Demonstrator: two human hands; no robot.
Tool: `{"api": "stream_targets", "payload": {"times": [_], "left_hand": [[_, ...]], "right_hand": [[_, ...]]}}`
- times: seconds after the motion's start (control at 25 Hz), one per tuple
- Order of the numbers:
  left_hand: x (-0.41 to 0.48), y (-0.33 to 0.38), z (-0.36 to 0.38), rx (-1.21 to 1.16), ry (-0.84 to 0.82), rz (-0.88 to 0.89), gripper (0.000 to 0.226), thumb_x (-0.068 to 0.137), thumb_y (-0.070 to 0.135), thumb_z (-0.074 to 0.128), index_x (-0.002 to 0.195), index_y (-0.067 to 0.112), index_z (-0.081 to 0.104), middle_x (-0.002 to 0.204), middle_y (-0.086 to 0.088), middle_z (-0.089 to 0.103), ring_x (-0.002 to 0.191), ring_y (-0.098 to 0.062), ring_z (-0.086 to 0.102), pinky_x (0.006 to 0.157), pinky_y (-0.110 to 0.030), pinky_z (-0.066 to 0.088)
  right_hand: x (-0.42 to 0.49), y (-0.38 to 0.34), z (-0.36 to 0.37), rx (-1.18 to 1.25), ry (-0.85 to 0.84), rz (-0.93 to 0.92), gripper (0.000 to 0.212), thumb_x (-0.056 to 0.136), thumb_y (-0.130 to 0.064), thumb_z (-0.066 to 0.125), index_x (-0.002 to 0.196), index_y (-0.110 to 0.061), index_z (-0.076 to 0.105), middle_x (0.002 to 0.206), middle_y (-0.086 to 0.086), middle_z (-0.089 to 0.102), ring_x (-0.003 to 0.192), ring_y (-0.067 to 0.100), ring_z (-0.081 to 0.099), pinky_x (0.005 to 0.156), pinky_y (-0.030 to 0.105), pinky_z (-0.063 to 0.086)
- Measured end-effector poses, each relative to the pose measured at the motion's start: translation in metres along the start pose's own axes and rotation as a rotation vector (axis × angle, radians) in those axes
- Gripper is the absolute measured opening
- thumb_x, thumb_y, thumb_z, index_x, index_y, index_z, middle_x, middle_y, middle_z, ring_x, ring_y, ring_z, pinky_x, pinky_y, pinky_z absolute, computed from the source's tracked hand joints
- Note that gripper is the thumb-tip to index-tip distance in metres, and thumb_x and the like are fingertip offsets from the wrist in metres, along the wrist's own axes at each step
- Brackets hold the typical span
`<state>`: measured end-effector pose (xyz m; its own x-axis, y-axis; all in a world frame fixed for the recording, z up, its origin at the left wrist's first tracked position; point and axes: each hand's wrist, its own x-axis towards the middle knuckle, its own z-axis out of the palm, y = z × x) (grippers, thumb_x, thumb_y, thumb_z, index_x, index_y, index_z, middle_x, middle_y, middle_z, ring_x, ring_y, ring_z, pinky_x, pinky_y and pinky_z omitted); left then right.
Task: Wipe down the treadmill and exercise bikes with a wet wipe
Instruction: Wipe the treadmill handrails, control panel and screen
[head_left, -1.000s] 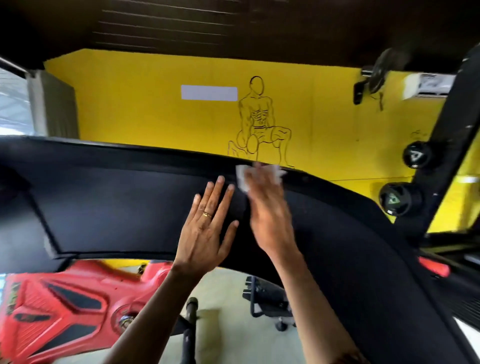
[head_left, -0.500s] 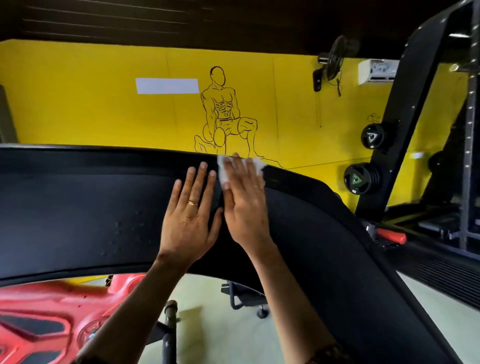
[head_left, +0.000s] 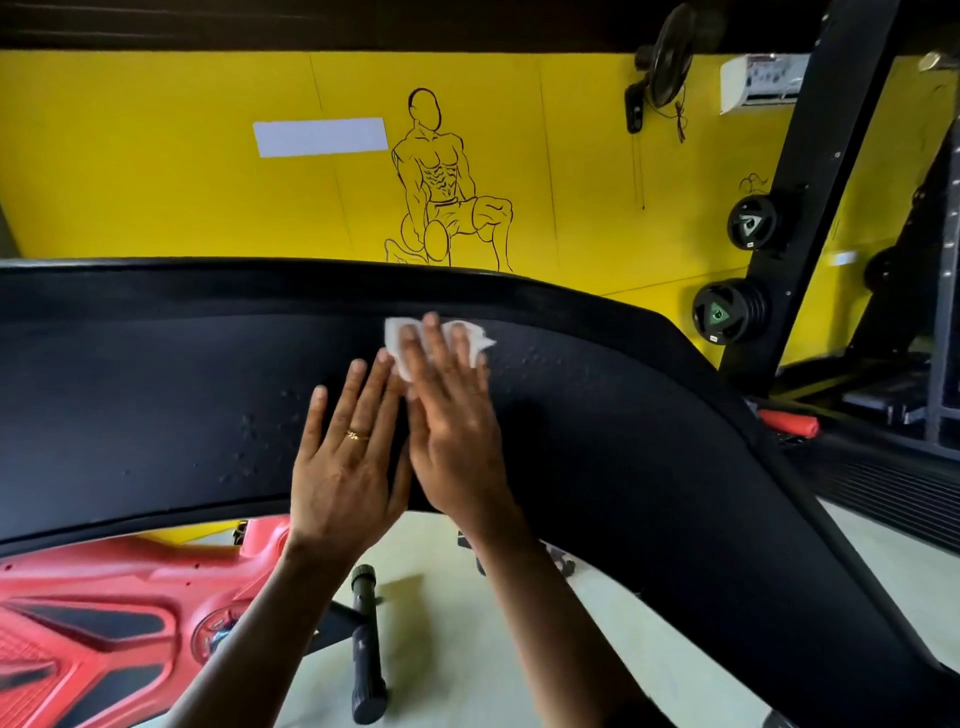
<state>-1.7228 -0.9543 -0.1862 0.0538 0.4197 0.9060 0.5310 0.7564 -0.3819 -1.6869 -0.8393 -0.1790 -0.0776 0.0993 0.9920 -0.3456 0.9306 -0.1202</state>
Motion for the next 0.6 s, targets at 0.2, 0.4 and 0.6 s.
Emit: {"api": "stream_targets", "payload": {"times": [0.2, 0.4, 0.6], "left_hand": [[-0.039, -0.017, -0.015, -0.002, -0.038, -0.049, 0.055, 0.095, 0.03, 0.039, 0.144, 0.005, 0.035, 0.153, -0.01, 0.027, 0.143, -0.022, 0.021, 0.116, -0.043, 0.013], [-0.05, -0.011, -0.01, 0.002, -0.027, -0.081, 0.055, 0.096, 0.03, 0.035, 0.145, 0.006, 0.031, 0.158, -0.002, 0.011, 0.145, -0.021, 0.017, 0.117, -0.044, 0.01], [-0.055, -0.011, -0.007, 0.007, -0.035, -0.102, 0.055, 0.097, 0.031, 0.033, 0.147, 0.008, 0.027, 0.159, 0.0, 0.006, 0.146, -0.019, 0.013, 0.118, -0.041, 0.006]], "right_hand": [[-0.037, 0.083, -0.03, -0.108, 0.221, 0.37, 0.043, 0.097, -0.005, 0.039, 0.14, -0.001, 0.04, 0.149, 0.019, 0.034, 0.141, 0.033, 0.027, 0.112, 0.056, 0.023], [-0.035, 0.018, -0.001, -0.044, 0.119, 0.328, 0.046, 0.101, -0.019, 0.031, 0.144, -0.001, 0.033, 0.152, 0.018, 0.025, 0.144, 0.032, 0.019, 0.119, 0.045, 0.011], [-0.075, 0.034, -0.009, -0.183, -0.053, 0.004, 0.042, 0.1, -0.018, 0.038, 0.142, -0.011, 0.039, 0.151, 0.009, 0.033, 0.143, 0.023, 0.023, 0.115, 0.046, 0.024]]}}
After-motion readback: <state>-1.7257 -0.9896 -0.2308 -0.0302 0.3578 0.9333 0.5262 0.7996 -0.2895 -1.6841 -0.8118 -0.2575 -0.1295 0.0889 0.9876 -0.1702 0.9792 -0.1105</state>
